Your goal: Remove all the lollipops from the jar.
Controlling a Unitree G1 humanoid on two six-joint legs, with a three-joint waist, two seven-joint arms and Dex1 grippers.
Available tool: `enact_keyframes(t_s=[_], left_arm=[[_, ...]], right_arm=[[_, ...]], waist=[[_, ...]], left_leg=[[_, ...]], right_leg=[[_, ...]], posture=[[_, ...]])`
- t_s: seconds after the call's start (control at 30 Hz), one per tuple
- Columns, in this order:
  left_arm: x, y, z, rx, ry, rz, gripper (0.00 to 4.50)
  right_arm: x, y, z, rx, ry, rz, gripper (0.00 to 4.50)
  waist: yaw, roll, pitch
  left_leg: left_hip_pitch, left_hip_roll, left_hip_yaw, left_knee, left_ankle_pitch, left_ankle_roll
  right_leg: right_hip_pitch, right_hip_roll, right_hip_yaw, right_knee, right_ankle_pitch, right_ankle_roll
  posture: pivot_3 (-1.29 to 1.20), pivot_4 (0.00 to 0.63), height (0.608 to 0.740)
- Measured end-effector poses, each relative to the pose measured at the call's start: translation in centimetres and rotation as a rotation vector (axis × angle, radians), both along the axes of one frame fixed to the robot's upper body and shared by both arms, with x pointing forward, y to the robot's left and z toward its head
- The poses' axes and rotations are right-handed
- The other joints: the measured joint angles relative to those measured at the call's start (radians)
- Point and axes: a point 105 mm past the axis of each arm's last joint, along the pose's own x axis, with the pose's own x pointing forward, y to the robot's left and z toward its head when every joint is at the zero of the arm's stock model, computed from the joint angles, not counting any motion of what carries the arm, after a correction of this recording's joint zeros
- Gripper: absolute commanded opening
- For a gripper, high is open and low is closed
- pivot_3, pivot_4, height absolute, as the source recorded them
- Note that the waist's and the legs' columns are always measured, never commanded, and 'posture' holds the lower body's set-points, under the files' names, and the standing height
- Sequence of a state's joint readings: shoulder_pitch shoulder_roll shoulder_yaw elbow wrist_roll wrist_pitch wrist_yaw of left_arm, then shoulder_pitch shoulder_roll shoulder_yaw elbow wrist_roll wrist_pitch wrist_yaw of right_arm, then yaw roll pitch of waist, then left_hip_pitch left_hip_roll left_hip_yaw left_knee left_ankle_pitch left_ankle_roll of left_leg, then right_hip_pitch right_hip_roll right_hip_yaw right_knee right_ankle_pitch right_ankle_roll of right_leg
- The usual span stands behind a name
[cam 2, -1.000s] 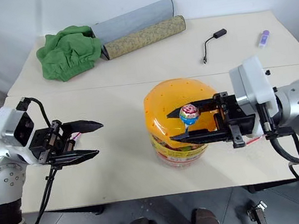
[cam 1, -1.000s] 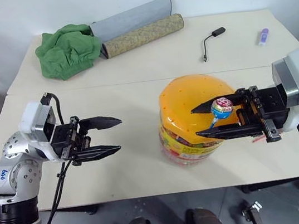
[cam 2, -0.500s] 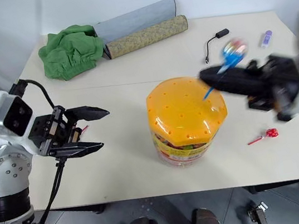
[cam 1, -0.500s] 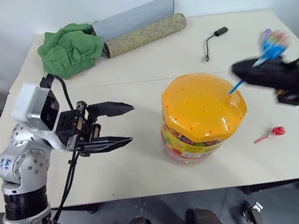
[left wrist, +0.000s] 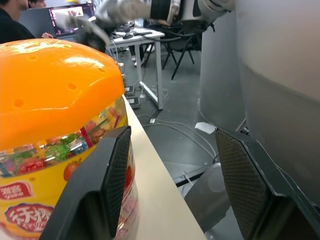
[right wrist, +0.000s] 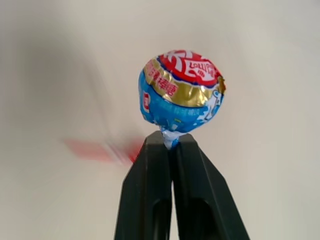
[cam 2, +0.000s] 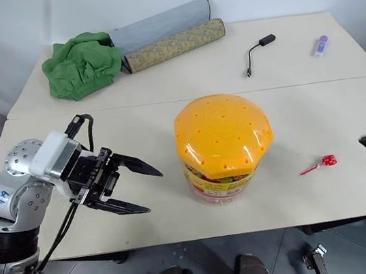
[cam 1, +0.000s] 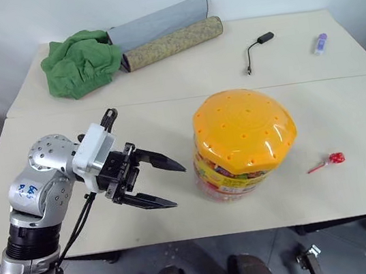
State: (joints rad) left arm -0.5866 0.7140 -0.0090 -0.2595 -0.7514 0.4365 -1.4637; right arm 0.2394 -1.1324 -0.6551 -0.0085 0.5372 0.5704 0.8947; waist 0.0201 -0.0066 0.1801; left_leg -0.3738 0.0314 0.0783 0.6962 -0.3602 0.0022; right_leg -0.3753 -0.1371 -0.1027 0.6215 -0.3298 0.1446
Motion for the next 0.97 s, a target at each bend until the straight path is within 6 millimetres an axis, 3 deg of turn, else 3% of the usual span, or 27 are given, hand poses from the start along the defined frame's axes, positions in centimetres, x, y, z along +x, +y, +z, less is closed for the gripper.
enact_keyframes(t_s=[0.1, 0.13, 0.23, 0.3, 0.43, 0.53, 0.6, 0.77, 0.9, 0.97], left_arm=[[-0.1, 0.0, 0.2, -0.015, 0.037, 0.001, 2.84], [-0.1, 0.0, 0.3, -0.025, 0.052, 0.002, 2.84], [-0.1, 0.3, 0.8, -0.049, 0.075, 0.017, 2.84], [0.1, 0.5, 1.2, -0.065, 0.086, 0.048, 2.84], [1.5, 1.0, 1.5, -0.096, 0.061, 0.182, 2.84], [3.4, 2.5, 0.2, -0.094, 0.108, 0.334, 2.84], [4.2, 3.9, -1.1, -0.082, 0.136, 0.418, 2.84], [6.9, 8.7, -4.1, -0.07, 0.097, 0.716, 2.84], [7.7, 11.0, -5.6, -0.062, 0.02, 0.876, 2.84], [7.2, 12.1, -6.7, -0.05, 0.015, 0.937, 2.84]], right_arm=[[0.3, -0.7, -1.6, -0.043, 0.033, -0.014, 0.02], [0.3, -0.8, -2.2, -0.044, 0.056, -0.01, 0.53], [0.0, -0.9, -4.0, -0.012, 0.122, -0.007, 1.38], [0.1, -1.1, -4.1, 0.01, 0.117, -0.013, 2.08], [-0.3, -0.8, -3.1, 0.08, 0.074, 0.03, 3.49], [-0.5, 0.2, -1.1, 0.127, -0.039, 0.11, 4.47], [-0.4, 1.6, 0.6, 0.116, -0.145, 0.189, 4.47], [-0.9, 8.9, 4.0, 0.011, -0.351, 0.51, 4.47], [-2.6, 14.0, 3.2, -0.001, -0.392, 0.769, 4.47], [-3.4, 15.4, 1.9, 0.041, -0.402, 0.845, 4.47]], waist=[[0.0, 0.0, 0.0], [0.001, 0.0, 0.0], [0.005, 0.001, 0.0], [0.005, 0.001, 0.0], [0.005, 0.001, 0.0], [0.004, 0.001, -0.001], [0.0, 0.001, -0.001], [0.001, 0.002, -0.001], [0.013, 0.0, 0.0], [0.01, 0.0, 0.0]], left_leg=[[0.0, 0.0, 0.0, 0.0, 0.0, 0.0], [0.0, 0.0, 0.0, 0.0, 0.0, 0.0], [0.0, 0.0, -0.001, 0.001, 0.0, 0.0], [0.0, 0.0, 0.0, 0.001, 0.0, 0.0], [0.0, 0.0, -0.001, 0.001, 0.0, 0.0], [0.001, 0.0, 0.0, 0.0, 0.0, 0.0], [0.001, 0.0, 0.0, -0.001, 0.0, 0.0], [0.003, 0.001, 0.0, -0.003, 0.0, -0.001], [0.002, 0.0, -0.002, -0.002, 0.0, -0.001], [0.002, 0.0, -0.002, -0.002, 0.0, -0.001]], right_leg=[[0.0, 0.0, 0.0, 0.0, 0.0, 0.0], [0.0, 0.0, 0.0, 0.0, 0.0, 0.0], [0.0, 0.0, 0.0, 0.0, 0.0, 0.0], [0.001, -0.001, 0.0, 0.0, 0.0, 0.0], [0.001, 0.0, 0.0, 0.0, 0.0, 0.0], [0.001, 0.0, 0.0, 0.0, 0.0, 0.0], [0.001, 0.001, 0.0, 0.0, 0.0, 0.0], [0.0, 0.001, 0.001, 0.0, 0.0, 0.0], [0.001, 0.0, -0.001, 0.0, 0.0, 0.001], [0.001, 0.0, -0.001, 0.0, 0.0, 0.001]], posture=[[0.0, 0.15, 0.74], [0.0, 0.15, 0.74], [0.0, 0.15, 0.74], [0.0, 0.15, 0.74], [0.0, 0.15, 0.74], [0.0, 0.15, 0.74], [0.0, 0.15, 0.74], [0.0, 0.15, 0.74], [0.0, 0.15, 0.74], [0.0, 0.15, 0.74]])
